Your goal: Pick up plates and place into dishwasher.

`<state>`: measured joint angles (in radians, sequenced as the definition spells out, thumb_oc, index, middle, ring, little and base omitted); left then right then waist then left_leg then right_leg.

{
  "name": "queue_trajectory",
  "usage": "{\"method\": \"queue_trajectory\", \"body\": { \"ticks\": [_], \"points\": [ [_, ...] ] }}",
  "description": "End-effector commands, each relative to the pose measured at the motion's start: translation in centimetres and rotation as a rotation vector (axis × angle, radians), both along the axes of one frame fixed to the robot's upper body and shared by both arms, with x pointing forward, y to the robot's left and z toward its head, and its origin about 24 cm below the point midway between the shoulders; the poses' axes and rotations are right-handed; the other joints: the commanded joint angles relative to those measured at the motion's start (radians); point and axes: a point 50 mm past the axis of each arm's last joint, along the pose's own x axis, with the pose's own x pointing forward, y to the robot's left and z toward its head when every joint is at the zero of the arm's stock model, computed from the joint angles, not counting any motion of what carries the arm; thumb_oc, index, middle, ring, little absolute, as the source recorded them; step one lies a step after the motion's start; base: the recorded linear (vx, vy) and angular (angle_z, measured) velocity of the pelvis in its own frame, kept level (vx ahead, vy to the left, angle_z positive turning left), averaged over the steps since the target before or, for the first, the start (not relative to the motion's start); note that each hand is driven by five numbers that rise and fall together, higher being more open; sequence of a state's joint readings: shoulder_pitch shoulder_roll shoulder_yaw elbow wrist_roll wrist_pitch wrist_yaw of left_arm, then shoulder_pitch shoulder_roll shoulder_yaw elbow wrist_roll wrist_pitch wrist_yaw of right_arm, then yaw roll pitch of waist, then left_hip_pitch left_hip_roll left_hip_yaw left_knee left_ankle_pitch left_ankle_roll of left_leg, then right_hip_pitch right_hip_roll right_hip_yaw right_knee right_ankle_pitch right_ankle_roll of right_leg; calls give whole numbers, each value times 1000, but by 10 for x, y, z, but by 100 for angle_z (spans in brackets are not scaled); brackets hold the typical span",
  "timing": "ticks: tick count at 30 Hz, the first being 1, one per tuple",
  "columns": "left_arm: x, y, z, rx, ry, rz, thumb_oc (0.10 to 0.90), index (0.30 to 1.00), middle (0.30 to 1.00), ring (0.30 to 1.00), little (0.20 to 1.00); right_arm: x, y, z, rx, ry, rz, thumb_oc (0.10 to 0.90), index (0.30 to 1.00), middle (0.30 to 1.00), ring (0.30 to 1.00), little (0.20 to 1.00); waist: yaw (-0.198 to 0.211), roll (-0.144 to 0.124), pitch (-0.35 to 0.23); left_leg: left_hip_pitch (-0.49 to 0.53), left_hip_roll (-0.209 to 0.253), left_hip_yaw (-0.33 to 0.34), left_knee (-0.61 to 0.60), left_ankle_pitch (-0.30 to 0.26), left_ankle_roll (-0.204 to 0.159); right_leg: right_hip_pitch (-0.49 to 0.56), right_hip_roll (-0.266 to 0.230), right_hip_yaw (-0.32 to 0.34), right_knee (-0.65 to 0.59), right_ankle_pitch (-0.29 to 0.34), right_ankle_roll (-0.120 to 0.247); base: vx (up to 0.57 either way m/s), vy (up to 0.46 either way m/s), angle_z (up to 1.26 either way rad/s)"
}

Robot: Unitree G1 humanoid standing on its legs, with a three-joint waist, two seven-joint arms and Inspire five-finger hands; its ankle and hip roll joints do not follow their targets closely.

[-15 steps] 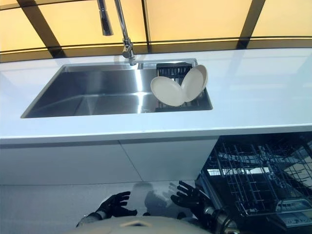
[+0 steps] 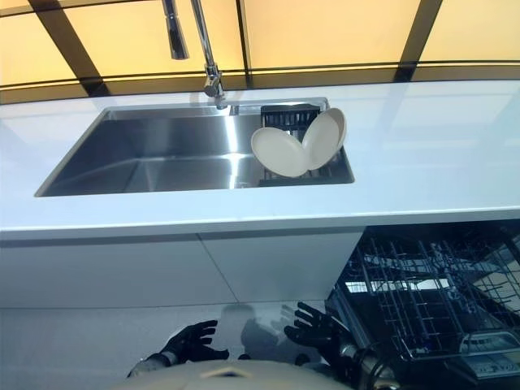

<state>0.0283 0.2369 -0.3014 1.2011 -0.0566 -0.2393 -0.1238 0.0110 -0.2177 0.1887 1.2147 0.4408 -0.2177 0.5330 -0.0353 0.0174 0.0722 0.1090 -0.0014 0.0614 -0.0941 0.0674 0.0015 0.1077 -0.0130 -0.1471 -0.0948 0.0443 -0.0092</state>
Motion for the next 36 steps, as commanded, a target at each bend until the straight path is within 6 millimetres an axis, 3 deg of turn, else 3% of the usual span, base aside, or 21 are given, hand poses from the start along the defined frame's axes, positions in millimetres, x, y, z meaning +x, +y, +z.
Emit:
{"method": "queue_trajectory", "body": {
  "ticks": [1, 7, 12, 20, 25, 27, 31, 36],
  "points": [
    [30, -16, 8, -70, -70, -147, 800, 900, 900, 900, 900, 24, 8, 7, 15, -73, 80, 800, 900, 900, 900, 900, -15, 15, 25, 33, -50, 7, 9, -134, 29, -9, 12, -8, 82, -119, 65, 0, 0, 0],
    [59, -33, 29, -297, -85, -412, 800, 900, 900, 900, 900, 34, -3, 13, -25, -81, 115, 800, 900, 900, 900, 900, -27, 35, 41, 25, -46, 10, 7, -128, 26, -25, 13, 2, 89, -115, 69, -21, 23, -2],
    [71, -47, 47, -400, -83, -646, 800, 900, 900, 900, 900, 38, -9, 15, -45, -78, 138, 800, 900, 900, 900, 900, -32, 50, 41, 21, -45, 6, 7, -128, 29, -27, 13, 3, 87, -112, 71, -3, 27, -6],
    [93, -60, 76, -514, -188, -718, 800, 900, 900, 900, 900, 36, -6, 13, -55, -75, 142, 800, 900, 900, 900, 900, -37, 58, 42, 23, -49, -9, 7, -132, 35, -27, 14, 12, 89, -112, 74, 5, 4, -2],
    [123, -56, 126, -517, -457, -676, 800, 900, 900, 900, 900, 37, -10, 15, -64, -85, 111, 800, 900, 900, 900, 900, -18, 59, 52, 19, -53, -34, 7, -127, 39, -26, 13, 10, 90, -111, 72, 0, 0, 0],
    [127, -56, 138, -538, -481, -673, 800, 900, 900, 900, 900, 36, -10, 15, -65, -86, 98, 800, 900, 900, 900, 900, -11, 58, 54, 18, -54, -39, 7, -126, 39, -24, 13, 6, 88, -111, 70, 0, 0, 0],
    [124, -66, 188, -784, -527, -725, 800, 900, 900, 900, 900, 35, -14, 15, -67, -88, 53, 800, 900, 900, 900, 900, 15, 57, 56, 14, -56, -53, 7, -126, 43, -18, 7, -15, 81, -107, 70, -4, -3, 2],
    [119, -76, 215, -905, -552, -749, 800, 900, 900, 900, 900, 29, -15, 13, -64, -82, 26, 800, 900, 900, 900, 900, 25, 56, 50, 19, -56, -61, 7, -129, 45, -9, 4, -28, 76, -106, 70, 18, -11, 15]
  ]
}}
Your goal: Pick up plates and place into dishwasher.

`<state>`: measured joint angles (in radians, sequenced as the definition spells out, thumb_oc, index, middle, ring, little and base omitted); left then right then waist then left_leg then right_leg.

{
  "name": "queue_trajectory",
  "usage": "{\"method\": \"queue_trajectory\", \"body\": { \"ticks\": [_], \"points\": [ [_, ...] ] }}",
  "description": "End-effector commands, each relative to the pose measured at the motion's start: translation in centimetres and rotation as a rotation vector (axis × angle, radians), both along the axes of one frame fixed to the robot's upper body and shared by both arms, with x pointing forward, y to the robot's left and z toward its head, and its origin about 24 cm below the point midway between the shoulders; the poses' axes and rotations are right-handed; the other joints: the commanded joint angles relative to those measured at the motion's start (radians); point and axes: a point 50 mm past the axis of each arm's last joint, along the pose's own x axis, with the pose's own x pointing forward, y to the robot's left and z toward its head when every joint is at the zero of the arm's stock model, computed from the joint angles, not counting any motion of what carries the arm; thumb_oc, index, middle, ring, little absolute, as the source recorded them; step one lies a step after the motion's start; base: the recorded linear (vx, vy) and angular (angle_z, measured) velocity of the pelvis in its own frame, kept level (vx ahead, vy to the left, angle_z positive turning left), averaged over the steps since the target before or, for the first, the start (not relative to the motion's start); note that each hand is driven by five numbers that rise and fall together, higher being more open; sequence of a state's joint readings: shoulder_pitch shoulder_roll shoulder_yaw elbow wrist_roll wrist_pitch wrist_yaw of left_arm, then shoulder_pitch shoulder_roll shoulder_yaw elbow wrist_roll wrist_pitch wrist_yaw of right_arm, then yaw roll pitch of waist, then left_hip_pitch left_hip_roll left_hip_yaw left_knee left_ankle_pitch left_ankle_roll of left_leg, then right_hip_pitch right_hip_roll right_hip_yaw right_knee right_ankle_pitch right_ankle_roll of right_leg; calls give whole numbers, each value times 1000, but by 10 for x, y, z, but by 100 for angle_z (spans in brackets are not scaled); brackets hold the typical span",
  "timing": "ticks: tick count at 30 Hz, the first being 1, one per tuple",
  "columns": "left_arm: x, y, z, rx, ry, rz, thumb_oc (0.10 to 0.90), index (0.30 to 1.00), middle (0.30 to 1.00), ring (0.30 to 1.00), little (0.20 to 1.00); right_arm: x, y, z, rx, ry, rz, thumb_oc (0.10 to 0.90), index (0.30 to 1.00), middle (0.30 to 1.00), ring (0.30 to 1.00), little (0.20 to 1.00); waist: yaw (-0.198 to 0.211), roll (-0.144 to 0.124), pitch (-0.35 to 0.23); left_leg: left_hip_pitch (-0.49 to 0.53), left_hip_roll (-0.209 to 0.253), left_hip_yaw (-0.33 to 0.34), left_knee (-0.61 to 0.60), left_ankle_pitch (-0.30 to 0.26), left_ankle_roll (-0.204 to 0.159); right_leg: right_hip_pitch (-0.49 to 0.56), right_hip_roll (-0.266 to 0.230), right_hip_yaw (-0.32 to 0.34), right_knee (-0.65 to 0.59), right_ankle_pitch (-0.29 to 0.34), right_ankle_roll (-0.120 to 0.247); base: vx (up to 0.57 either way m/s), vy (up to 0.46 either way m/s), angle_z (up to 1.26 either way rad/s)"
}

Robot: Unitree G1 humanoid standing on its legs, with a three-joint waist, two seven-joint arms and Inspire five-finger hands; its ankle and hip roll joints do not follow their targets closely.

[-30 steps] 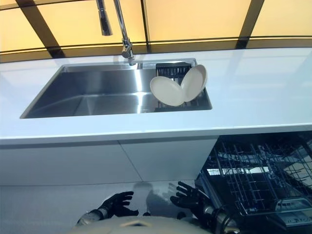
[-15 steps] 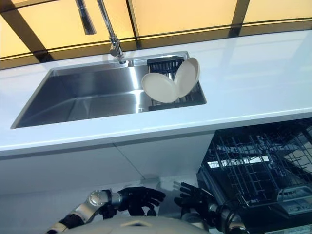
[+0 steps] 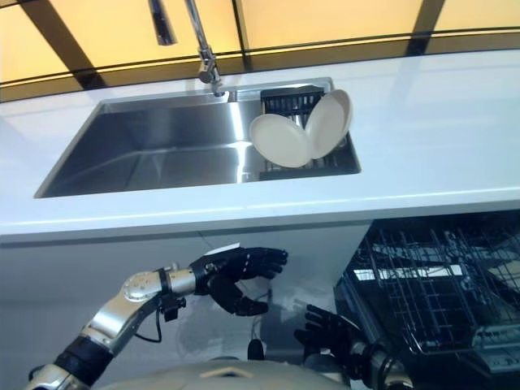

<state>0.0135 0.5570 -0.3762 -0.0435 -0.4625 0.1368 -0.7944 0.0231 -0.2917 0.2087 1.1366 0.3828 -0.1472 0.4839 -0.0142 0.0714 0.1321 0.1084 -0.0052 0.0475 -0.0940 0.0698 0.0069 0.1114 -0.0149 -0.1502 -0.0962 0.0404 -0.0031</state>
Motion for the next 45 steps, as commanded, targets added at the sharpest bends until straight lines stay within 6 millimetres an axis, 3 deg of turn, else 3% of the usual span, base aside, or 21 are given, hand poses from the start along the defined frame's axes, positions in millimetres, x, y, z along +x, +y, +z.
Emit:
{"method": "queue_trajectory", "body": {
  "ticks": [1, 7, 15, 23, 30, 32, 34, 42, 44, 45],
  "points": [
    [11, -13, 41, -213, -55, -39, 800, 900, 900, 900, 900, 23, 7, 8, 45, -106, -30, 800, 900, 900, 900, 900, 6, 1, -12, 21, -52, -50, 7, -133, 40, -10, 5, -28, 76, -102, 64, 0, 0, 0],
    [8, -16, 57, -265, -99, -73, 800, 900, 900, 900, 900, 18, 4, 5, 36, -93, -51, 800, 900, 900, 900, 900, 13, 0, -21, 25, -53, -61, 7, -138, 41, -2, 4, -30, 71, -105, 62, 2, -4, 1],
    [-12, -38, 60, -440, 138, -279, 800, 900, 900, 900, 900, 15, 4, 4, 35, -91, -64, 800, 900, 900, 900, 900, 10, -2, -27, 28, -56, -75, 7, -141, 42, 6, 3, -25, 64, -105, 57, 3, -12, 6],
    [-14, -45, 76, -612, 173, -291, 800, 900, 900, 900, 900, 10, 2, 2, 29, -65, -52, 800, 900, 900, 900, 900, 6, -4, -27, 32, -55, -76, 7, -143, 41, 10, 5, -16, 61, -104, 52, 0, -1, 1],
    [0, -28, 122, -813, -80, -205, 800, 900, 900, 900, 900, 5, 3, 0, 23, -44, -51, 800, 900, 900, 900, 900, 14, -6, -34, 31, -54, -79, 7, -144, 38, 14, 4, -17, 56, -104, 47, 0, 0, 0],
    [2, -27, 126, -820, -93, -198, 800, 900, 900, 900, 900, 4, 4, 0, 24, -44, -50, 800, 900, 900, 900, 900, 14, -6, -34, 31, -54, -79, 7, -144, 38, 14, 3, -17, 56, -104, 47, 0, 0, 0],
    [8, -20, 144, -824, -223, -166, 800, 900, 900, 900, 900, 2, 8, -2, 28, -36, -50, 800, 900, 900, 900, 900, 13, -9, -40, 32, -53, -75, 7, -145, 36, 15, 3, -16, 56, -104, 46, 0, 0, 0],
    [27, -10, 193, -888, -415, -29, 800, 900, 900, 900, 900, -4, 18, -6, 22, -2, -12, 800, 900, 900, 900, 900, -14, -12, -58, 42, -51, -58, 7, -150, 36, 16, 8, -2, 61, -112, 47, 4, -1, 0],
    [29, -9, 196, -887, -426, -14, 800, 900, 900, 900, 900, -4, 19, -6, 22, -1, -9, 800, 900, 900, 900, 900, -16, -12, -59, 43, -51, -57, 7, -151, 35, 16, 8, -1, 62, -112, 47, 17, -5, -1],
    [35, -5, 205, -866, -480, 76, 800, 900, 900, 900, 900, -4, 20, -6, 26, 4, -1, 800, 900, 900, 900, 900, -22, -11, -63, 47, -49, -51, 7, -151, 35, 16, 10, 3, 65, -115, 47, 43, -14, -1]
  ]
}}
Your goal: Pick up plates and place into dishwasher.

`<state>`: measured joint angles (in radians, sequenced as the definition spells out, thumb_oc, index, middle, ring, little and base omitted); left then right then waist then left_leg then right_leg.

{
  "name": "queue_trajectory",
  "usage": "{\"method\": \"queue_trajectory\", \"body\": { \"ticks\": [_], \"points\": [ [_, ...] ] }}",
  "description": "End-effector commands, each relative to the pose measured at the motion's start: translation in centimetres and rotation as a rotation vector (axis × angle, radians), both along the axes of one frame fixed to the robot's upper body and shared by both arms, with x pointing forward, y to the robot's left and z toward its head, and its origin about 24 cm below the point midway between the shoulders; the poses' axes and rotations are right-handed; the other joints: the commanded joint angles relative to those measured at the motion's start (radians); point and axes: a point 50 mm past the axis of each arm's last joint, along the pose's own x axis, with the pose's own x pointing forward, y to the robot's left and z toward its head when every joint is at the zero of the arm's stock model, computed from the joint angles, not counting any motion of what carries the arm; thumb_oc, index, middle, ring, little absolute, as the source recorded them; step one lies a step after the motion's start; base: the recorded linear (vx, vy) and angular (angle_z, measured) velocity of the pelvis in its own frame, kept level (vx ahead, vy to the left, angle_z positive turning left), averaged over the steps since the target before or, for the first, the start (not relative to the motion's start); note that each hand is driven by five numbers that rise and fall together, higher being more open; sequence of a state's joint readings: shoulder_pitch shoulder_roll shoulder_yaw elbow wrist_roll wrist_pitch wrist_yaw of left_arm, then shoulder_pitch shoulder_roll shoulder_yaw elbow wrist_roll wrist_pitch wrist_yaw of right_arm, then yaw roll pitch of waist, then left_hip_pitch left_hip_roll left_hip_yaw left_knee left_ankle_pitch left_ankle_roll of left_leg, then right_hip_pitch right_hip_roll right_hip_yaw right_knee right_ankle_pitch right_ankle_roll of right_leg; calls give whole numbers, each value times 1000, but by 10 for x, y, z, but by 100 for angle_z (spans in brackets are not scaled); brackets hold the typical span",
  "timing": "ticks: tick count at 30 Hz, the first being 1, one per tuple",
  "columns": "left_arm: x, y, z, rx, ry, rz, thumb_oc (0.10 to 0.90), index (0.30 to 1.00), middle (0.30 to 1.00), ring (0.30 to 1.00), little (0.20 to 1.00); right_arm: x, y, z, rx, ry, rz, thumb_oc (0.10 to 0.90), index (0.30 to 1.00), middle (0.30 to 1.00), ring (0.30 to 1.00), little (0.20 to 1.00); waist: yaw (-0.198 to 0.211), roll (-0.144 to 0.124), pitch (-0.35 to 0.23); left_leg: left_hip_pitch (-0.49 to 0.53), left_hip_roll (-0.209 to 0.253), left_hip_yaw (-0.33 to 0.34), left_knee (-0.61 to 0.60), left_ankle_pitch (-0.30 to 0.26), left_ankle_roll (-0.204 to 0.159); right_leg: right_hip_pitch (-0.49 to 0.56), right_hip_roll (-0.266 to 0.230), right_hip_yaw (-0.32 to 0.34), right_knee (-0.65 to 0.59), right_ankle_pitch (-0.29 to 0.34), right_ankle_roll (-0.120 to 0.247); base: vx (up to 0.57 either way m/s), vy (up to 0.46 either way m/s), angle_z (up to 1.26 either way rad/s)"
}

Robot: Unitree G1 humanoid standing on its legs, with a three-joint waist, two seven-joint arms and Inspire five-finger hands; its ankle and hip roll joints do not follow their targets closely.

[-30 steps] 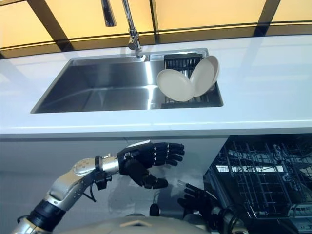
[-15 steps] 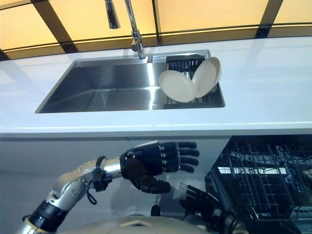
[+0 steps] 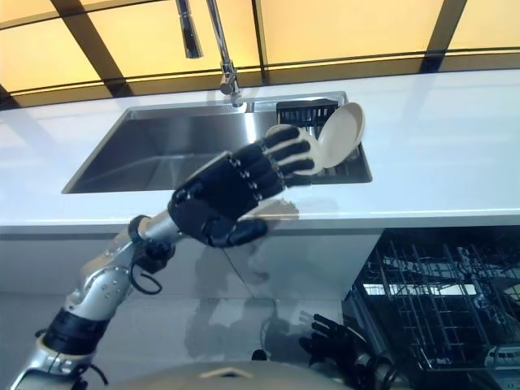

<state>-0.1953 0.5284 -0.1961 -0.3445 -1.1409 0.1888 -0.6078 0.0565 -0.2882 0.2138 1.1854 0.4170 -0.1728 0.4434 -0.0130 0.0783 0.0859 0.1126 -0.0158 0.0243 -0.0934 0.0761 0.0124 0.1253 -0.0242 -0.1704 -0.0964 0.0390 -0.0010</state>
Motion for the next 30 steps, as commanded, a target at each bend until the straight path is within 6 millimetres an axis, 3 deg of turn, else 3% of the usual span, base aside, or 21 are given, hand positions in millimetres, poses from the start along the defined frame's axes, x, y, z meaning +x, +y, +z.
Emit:
{"method": "queue_trajectory", "body": {
  "ticks": [1, 7, 11, 15, 19, 26, 30],
  "points": [
    [6, 12, 70, -171, -273, 167, 800, 900, 900, 900, 900, 17, 26, 0, 61, -46, 66, 800, 900, 900, 900, 900, -26, -18, -17, 44, -38, -26, 6, -158, 28, 2, 20, 24, 67, -114, 45, 48, -16, -2],
    [27, 38, 83, -12, -406, 617, 800, 900, 900, 900, 900, 18, 30, 0, 64, -35, 66, 800, 900, 900, 900, 900, -32, -17, -24, 53, -36, -16, 6, -159, 27, 5, 25, 31, 73, -122, 43, 21, -12, -6],
    [32, 50, 93, 105, -504, 765, 800, 900, 900, 900, 900, 17, 28, -1, 54, -28, 75, 800, 900, 900, 900, 900, -34, -15, -28, 54, -34, -8, 6, -158, 25, 3, 27, 31, 77, -125, 45, 22, -11, -7],
    [38, 67, 119, 287, -689, 992, 800, 900, 900, 900, 900, 15, 27, -2, 33, -19, 110, 800, 900, 900, 900, 900, -39, -9, -34, 53, -32, 8, 6, -155, 20, 0, 30, 38, 77, -124, 48, 14, -15, -1],
    [42, 72, 131, 383, -756, 1048, 800, 900, 900, 900, 900, 17, 26, 0, 24, -30, 146, 800, 900, 900, 900, 900, -42, -4, -35, 50, -31, 13, 6, -152, 17, -2, 30, 39, 75, -121, 49, 0, 0, 0],
    [50, 78, 170, 712, -1100, 1251, 800, 900, 900, 900, 900, 20, 28, 0, 11, -29, 196, 800, 900, 900, 900, 900, -60, 15, -37, 42, -30, 38, 6, -149, 10, -10, 27, 41, 66, -109, 58, 3, -21, -1],
    [54, 76, 186, 809, -1177, 1272, 800, 900, 900, 900, 900, 19, 27, 0, 13, -19, 197, 800, 900, 900, 900, 900, -73, 28, -35, 41, -30, 51, 6, -147, 7, -14, 26, 48, 62, -101, 66, 5, -7, -2]
  ]
}}
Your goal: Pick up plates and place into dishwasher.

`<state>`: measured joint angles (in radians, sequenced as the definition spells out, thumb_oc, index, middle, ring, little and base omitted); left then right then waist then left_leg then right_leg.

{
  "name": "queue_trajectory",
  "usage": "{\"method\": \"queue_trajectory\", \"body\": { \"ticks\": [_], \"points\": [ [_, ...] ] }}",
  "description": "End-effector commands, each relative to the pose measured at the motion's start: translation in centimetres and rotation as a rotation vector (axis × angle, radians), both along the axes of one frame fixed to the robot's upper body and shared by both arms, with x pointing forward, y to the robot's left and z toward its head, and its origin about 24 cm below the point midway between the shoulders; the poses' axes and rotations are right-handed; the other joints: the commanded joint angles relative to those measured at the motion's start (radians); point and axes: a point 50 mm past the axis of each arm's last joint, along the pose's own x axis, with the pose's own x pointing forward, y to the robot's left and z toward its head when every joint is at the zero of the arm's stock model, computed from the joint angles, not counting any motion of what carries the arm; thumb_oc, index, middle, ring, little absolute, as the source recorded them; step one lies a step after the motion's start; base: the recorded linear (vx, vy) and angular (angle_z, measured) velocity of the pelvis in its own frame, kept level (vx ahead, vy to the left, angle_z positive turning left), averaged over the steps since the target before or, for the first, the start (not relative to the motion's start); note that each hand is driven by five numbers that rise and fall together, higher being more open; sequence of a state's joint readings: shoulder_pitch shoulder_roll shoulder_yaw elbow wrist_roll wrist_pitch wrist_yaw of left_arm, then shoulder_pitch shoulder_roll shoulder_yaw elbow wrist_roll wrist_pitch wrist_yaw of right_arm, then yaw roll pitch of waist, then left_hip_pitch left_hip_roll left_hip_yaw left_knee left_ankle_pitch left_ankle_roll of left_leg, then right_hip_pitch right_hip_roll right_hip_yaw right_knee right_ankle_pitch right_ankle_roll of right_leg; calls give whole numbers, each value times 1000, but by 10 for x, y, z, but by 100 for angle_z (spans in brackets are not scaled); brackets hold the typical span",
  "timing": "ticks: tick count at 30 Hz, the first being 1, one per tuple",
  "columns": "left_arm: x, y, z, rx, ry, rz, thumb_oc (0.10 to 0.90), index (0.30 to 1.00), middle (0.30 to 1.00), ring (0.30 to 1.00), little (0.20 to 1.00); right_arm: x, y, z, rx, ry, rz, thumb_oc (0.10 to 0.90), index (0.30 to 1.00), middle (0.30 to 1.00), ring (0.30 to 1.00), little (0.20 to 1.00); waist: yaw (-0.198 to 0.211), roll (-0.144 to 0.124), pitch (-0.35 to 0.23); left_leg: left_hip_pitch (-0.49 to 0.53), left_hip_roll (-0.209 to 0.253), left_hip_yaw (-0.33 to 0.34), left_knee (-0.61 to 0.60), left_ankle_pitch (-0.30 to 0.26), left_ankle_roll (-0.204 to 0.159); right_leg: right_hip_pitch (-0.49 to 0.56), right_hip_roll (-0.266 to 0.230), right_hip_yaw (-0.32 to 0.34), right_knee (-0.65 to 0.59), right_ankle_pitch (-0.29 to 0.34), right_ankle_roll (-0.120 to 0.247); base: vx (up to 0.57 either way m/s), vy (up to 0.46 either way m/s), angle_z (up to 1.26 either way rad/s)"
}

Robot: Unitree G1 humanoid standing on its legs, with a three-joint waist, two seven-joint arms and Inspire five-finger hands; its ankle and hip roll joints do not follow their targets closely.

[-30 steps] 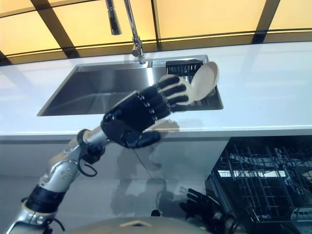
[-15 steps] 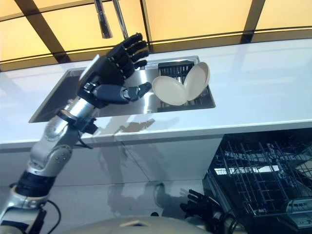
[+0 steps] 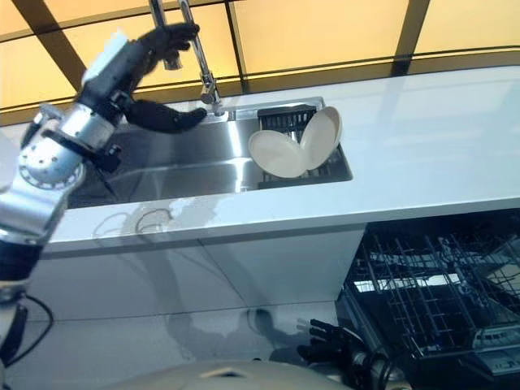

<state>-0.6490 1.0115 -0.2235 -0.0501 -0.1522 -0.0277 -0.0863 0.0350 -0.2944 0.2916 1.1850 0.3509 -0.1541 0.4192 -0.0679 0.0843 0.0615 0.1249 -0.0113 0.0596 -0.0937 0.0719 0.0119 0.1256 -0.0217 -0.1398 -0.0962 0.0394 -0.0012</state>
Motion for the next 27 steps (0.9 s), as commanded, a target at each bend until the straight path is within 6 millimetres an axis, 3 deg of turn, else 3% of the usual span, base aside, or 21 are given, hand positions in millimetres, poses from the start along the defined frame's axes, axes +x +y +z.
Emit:
{"method": "queue_trajectory", "body": {
  "ticks": [1, 9, 17, 27],
  "points": [
    [-15, -13, 74, 64, -357, -21, 800, 900, 900, 900, 900, 15, 21, 1, 59, -45, 70, 800, 900, 900, 900, 900, -20, 23, -10, 28, -34, 17, 6, -143, 8, -14, 23, 18, 62, -100, 66, 12, -13, -6],
    [2, -18, 84, 244, -262, 48, 800, 900, 900, 900, 900, 14, 19, 2, 8, -51, 147, 800, 900, 900, 900, 900, -49, 44, 2, 27, -36, 42, 6, -140, 8, -26, 20, 34, 63, -86, 81, 18, -14, -7],
    [20, -21, 72, 257, -138, 42, 800, 900, 900, 900, 900, 23, 20, 5, -71, -75, 273, 800, 900, 900, 900, 900, -78, 66, 32, 22, -41, 65, 6, -137, 6, -42, 10, 46, 67, -72, 94, 17, -7, -6],
    [39, -17, 55, 289, -58, 94, 800, 900, 900, 900, 900, 22, 10, 7, -121, -82, 284, 800, 900, 900, 900, 900, -122, 98, 73, 8, -48, 101, 6, -129, 5, -73, 0, 68, 73, -55, 107, 20, 14, -4]
  ]
}}
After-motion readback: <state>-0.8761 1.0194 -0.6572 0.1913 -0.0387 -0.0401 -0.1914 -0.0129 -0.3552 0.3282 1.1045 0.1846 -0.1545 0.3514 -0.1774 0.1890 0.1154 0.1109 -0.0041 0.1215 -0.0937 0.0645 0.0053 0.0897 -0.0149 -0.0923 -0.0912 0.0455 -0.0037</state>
